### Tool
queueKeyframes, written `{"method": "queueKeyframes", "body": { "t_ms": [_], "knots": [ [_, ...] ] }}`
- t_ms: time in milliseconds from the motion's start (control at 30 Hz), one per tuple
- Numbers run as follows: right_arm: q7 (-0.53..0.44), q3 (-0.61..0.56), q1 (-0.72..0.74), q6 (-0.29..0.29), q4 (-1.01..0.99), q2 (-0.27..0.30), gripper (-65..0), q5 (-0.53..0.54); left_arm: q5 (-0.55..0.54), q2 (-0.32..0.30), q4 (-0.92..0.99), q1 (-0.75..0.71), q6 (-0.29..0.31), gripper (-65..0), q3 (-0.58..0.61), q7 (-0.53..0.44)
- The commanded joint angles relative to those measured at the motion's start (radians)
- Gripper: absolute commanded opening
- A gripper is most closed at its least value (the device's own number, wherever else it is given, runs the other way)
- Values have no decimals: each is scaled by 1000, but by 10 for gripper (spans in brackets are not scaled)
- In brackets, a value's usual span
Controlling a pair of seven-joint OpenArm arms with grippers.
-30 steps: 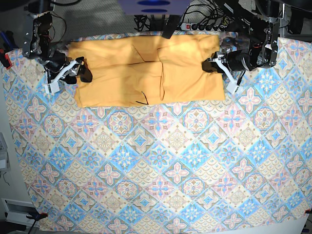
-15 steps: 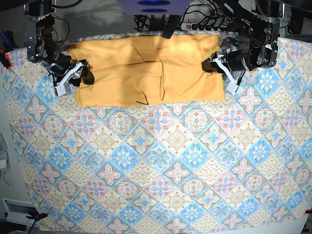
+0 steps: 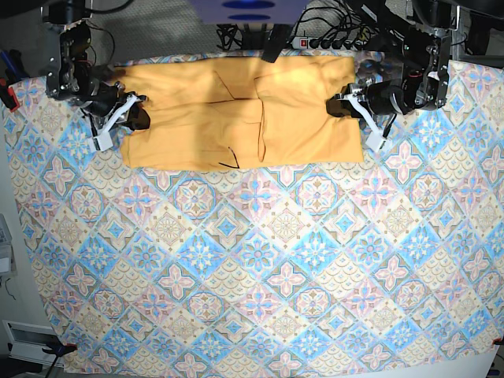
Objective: Fold the T-shirt properly
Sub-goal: 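Fold both ends inward, bringing the grippers toward each other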
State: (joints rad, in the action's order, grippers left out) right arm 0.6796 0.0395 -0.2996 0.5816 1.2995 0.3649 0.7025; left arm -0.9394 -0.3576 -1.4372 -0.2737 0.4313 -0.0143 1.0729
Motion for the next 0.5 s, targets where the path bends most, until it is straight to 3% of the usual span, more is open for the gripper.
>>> {"method": "queueKeyframes", "body": {
  "t_ms": [0,467],
  "knots": [
    [27,-3,-8,10,30,4,-650,4,-14,-10,-18,7,7,-649,-2,-10],
    [27,-3,-6,10,314,4,-650,12,-10,58,-17,41,7,-649,14,-10]
  ]
}}
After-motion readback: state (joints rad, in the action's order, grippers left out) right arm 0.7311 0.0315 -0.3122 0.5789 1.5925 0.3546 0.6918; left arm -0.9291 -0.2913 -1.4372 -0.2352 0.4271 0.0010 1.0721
